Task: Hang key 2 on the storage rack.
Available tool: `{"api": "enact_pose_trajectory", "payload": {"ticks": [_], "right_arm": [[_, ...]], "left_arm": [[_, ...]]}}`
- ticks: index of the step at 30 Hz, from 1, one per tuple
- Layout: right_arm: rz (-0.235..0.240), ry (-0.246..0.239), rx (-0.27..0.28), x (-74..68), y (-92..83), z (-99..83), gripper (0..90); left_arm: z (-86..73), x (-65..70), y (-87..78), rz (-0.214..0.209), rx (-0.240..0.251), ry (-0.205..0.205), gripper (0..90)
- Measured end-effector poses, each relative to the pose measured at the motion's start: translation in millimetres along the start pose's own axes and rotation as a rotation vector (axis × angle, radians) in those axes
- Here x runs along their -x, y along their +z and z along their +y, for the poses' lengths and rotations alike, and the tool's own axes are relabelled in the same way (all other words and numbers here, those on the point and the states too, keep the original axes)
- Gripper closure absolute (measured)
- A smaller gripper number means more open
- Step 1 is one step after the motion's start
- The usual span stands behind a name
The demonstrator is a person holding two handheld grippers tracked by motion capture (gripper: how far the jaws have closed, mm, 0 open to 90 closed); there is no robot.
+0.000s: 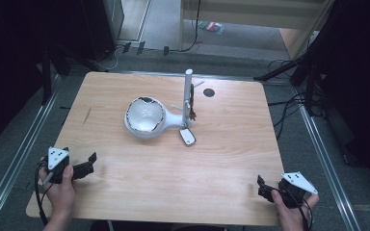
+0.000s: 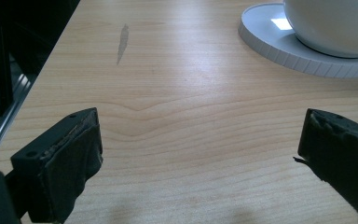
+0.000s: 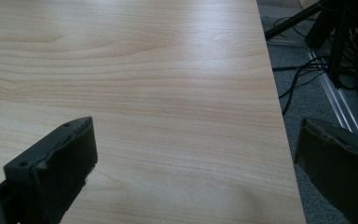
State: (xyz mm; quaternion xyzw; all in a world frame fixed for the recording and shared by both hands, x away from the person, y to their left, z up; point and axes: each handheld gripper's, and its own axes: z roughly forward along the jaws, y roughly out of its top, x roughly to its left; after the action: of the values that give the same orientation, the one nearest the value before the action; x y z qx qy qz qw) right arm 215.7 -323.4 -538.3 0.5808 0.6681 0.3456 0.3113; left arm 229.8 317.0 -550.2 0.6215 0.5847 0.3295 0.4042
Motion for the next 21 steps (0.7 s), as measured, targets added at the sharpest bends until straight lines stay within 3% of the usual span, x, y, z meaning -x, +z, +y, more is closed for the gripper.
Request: {"api": "enact_pose_trajectory", "payload": {"ticks": [11,21], "right_arm": [[0.003,0.017,0.015,11.0,-8.4,-9.4,0.0],[0.007,0.008,0.019,8.3,-7.6,-14.4,0.0]], "left_arm": [[0.0,0.2,0.1,0.0,0.0,0.0,0.0],[0.2,-0.1,0.2,0.002,-0.003,0.0,0.0]]}}
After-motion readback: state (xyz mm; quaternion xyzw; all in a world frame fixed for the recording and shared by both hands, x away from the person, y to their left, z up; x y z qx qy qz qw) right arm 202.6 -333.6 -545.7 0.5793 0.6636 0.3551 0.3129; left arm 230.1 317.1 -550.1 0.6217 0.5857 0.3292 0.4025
